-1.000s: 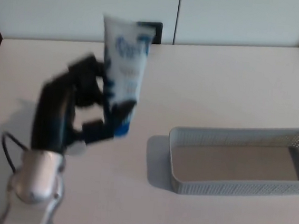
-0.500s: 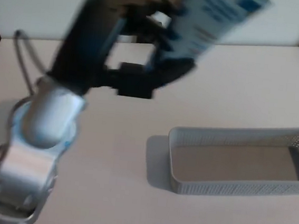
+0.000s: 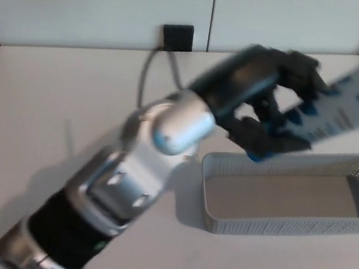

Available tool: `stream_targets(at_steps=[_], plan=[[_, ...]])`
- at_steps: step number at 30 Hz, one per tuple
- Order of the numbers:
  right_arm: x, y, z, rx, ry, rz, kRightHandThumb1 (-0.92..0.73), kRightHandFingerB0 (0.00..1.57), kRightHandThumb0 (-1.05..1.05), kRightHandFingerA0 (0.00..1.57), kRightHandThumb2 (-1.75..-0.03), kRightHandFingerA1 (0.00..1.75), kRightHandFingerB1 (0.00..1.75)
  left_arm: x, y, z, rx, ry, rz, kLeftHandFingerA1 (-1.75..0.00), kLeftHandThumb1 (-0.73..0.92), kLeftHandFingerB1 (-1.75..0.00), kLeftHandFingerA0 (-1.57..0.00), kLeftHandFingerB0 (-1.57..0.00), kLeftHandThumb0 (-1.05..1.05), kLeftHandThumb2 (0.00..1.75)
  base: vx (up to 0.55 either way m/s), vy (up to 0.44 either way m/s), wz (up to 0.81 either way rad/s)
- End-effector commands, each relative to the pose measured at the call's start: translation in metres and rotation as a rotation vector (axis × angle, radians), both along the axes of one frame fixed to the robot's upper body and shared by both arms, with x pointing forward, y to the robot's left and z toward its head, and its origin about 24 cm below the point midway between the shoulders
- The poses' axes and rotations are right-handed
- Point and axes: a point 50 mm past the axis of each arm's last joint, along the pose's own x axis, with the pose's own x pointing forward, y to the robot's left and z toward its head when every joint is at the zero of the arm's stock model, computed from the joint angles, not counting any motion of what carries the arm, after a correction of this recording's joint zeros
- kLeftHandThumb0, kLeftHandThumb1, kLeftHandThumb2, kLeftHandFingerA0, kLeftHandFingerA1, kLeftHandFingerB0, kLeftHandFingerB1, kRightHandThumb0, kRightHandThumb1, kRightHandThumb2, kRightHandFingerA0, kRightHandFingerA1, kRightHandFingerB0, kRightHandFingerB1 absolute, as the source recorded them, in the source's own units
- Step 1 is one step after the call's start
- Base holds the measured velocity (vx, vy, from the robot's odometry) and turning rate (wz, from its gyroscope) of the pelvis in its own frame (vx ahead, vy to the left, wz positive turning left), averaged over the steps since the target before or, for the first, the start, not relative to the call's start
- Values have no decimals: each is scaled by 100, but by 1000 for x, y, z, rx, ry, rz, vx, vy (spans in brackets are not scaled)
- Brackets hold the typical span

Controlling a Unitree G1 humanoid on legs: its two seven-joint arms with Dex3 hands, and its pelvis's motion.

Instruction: The robot walks towards a table in front, picks a shampoo with left hand and puts it in a small grey container

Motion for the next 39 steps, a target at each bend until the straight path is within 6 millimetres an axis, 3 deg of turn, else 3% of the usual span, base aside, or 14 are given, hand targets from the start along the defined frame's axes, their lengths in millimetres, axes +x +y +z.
stream_targets(at_steps=[1, 12, 13, 16, 20, 22, 25, 27, 28, 32, 33, 36, 37, 39], plan=[[0, -2, 1, -12, 0, 18, -64, 58, -37, 64, -59, 45, 41, 2, -23, -17, 171, 109, 8, -135, 73, -95, -111, -88, -17, 69, 0, 0, 0], [8, 0, 3, -16, -7, 42, -64, 59, -38, 67, -59, 47, 42, -3, -25, -32, 183, 147, 21, -126, 72, -88, -115, -91, -15, 74, 0, 0, 0], [9, 0, 3, -19, -6, 52, -65, 58, -38, 67, -59, 47, 42, -4, -23, -33, 206, 111, 36, -75, 66, -47, -106, -75, -24, 60, 0, 0, 0], [11, 0, 4, -27, -7, 62, -65, 60, -37, 67, -60, 46, 42, -4, -19, -36, 220, 103, 53, -80, 65, -36, -76, -44, -26, 60, 0, 0, 0], [11, 0, 4, -25, -3, 59, -65, 57, -37, 65, -60, 45, 41, -5, -13, -39, 196, 53, 122, -46, 65, -33, -67, -39, -32, 60, 0, 0, 0], [10, -1, 4, -31, 2, 67, -66, 57, -37, 64, -60, 44, 41, -3, -10, -39, 195, 33, 147, -55, 52, -44, -53, -30, -46, 79, 0, 0, 0], [11, -1, 4, -26, 2, 58, -65, 56, -37, 64, -60, 45, 41, 1, -5, -35, 231, -7, 181, -59, 49, -43, -56, -27, -51, 79, 0, 0, 0], [11, -2, 4, -32, 3, 67, -66, 56, -37, 63, -60, 44, 41, 3, -2, -32, 253, -31, 204, -44, 60, -30, -39, -28, -47, 58, 0, 0, 0], [11, -1, 4, -33, 5, 66, -65, 57, -37, 63, -60, 44, 41, 3, 0, -32, 259, -35, 210, -52, 49, -40, -31, -21, -54, 77, 0, 0, 0], [11, -1, 4, -36, 7, 63, -65, 58, -37, 65, -60, 44, 41, 3, 3, -34, 274, -44, 215, -52, 46, -40, -32, -17, -61, 77, 0, 0, 0], [12, -1, 4, -40, 11, 67, -66, 57, -37, 65, -60, 44, 40, 3, 4, -34, 281, -49, 211, -46, 53, -28, -38, -19, -59, 57, 0, 0, 0], [10, 0, 4, -28, 6, 66, -66, 57, -36, 64, -60, 45, 41, 1, 6, -36, 281, -38, 203, -70, 47, -35, -37, -10, -77, 77, 0, 0, 0], [10, 0, 3, -30, 7, 67, -66, 57, -37, 64, -60, 45, 41, 0, 6, -37, 277, -41, 200, -91, 51, -26, -34, -14, -70, 56, 0, 0, 0], [9, 0, 3, -32, 10, 67, -66, 56, -38, 63, -60, 44, 41, -1, 7, -36, 263, -43, 193, -82, 44, -33, -39, -8, -76, 79, 0, 0, 0]])
